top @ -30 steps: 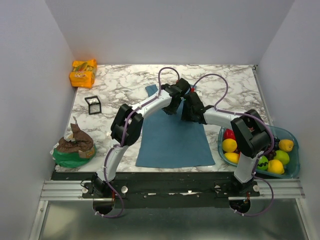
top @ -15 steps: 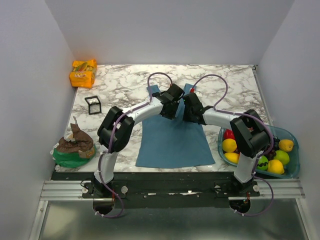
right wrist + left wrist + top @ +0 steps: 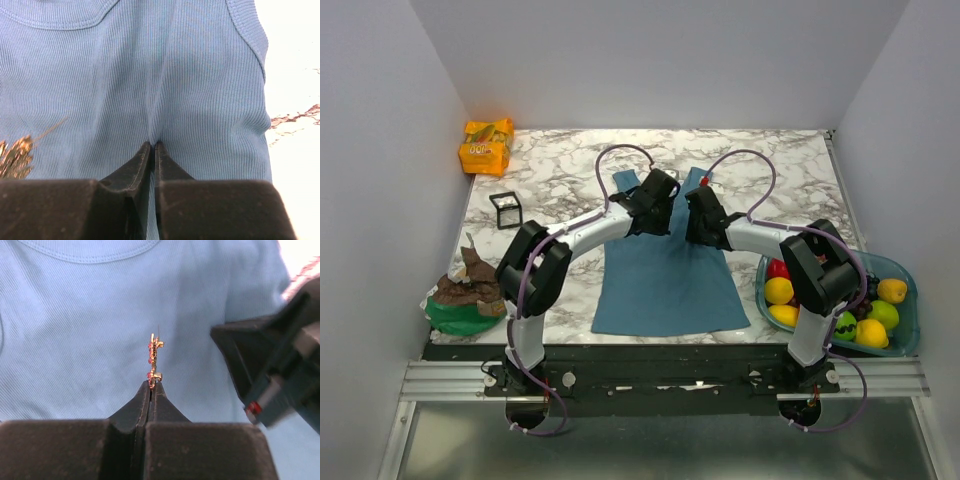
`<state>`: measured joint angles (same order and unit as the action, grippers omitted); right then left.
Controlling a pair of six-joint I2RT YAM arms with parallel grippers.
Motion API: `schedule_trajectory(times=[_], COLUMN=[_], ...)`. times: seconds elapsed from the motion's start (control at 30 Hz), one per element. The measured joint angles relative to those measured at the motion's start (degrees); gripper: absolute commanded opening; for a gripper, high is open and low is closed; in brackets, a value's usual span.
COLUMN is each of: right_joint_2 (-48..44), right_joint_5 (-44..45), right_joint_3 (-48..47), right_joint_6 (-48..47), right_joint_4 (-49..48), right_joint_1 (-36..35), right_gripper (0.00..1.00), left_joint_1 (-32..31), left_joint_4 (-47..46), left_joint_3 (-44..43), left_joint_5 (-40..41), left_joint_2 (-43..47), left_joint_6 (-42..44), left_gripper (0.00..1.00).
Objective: Pin the brooch onto the clothing
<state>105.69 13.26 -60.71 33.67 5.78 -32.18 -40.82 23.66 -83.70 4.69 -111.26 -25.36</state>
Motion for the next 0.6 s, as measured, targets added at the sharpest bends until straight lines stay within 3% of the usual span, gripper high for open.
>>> schedule_trajectory(times=[0.2, 0.6], right_joint_2=[-0.2, -9.5], right_joint_5=[-1.3, -4.2], right_joint_3=[0.2, 8.8], right_joint_6=[0.1, -0.1], right_joint_4=[-1.0, 0.0], right_joint_1=[0.0, 1.2], right_gripper=[0.45, 0.59], left_joint_1=[0.7, 4.4], left_joint_4=[-10.7, -26.9], left_joint_3=[7.7, 17.2], left_joint_5=[-8.7, -21.9], left_joint_2=[3.6, 3.7], left_joint_6=[-4.5, -10.9], left_gripper=[0.00, 0.00])
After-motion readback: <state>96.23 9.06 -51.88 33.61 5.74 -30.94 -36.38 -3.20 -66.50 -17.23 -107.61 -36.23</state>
